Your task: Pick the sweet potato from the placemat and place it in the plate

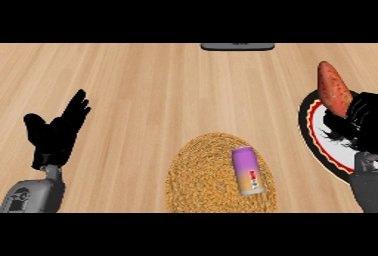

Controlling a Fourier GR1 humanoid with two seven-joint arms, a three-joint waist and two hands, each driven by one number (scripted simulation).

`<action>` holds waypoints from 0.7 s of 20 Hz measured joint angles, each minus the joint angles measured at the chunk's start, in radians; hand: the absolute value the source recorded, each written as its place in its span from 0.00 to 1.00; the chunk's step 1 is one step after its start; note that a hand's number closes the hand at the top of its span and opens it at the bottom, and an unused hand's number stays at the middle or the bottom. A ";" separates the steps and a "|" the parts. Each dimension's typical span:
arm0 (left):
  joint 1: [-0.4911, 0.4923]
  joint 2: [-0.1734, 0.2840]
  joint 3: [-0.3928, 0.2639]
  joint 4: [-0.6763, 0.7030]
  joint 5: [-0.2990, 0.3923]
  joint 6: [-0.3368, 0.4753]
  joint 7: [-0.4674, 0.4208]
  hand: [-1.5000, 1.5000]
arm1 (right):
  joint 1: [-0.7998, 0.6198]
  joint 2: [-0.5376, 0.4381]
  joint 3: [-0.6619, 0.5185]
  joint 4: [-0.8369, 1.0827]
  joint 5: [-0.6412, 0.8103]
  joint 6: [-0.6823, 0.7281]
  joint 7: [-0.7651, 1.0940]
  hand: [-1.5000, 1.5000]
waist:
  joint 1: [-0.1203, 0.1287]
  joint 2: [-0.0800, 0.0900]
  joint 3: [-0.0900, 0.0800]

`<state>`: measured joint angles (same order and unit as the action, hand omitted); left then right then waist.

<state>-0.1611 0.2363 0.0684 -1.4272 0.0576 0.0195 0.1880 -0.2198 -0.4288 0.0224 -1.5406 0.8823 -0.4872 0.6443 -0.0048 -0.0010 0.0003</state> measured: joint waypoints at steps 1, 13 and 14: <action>-0.007 0.001 0.002 -0.001 -0.003 0.002 0.009 0.50 | 0.001 -0.014 -0.026 0.025 -0.032 0.000 -0.035 1.00 | 0.001 0.000 0.000; -0.013 -0.016 -0.005 -0.021 -0.017 0.000 0.022 0.50 | 0.001 -0.105 -0.204 0.381 -0.352 0.179 -0.380 0.00 | 0.009 0.003 0.001; -0.006 -0.019 -0.004 -0.010 -0.019 -0.002 0.007 0.50 | 0.000 -0.107 -0.210 0.407 -0.369 0.194 -0.421 0.00 | 0.009 0.003 0.001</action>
<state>-0.1667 0.2172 0.0641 -1.4375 0.0384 0.0174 0.1950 -0.2194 -0.5360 -0.1877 -1.1333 0.5137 -0.2935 0.2231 0.0039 0.0019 0.0012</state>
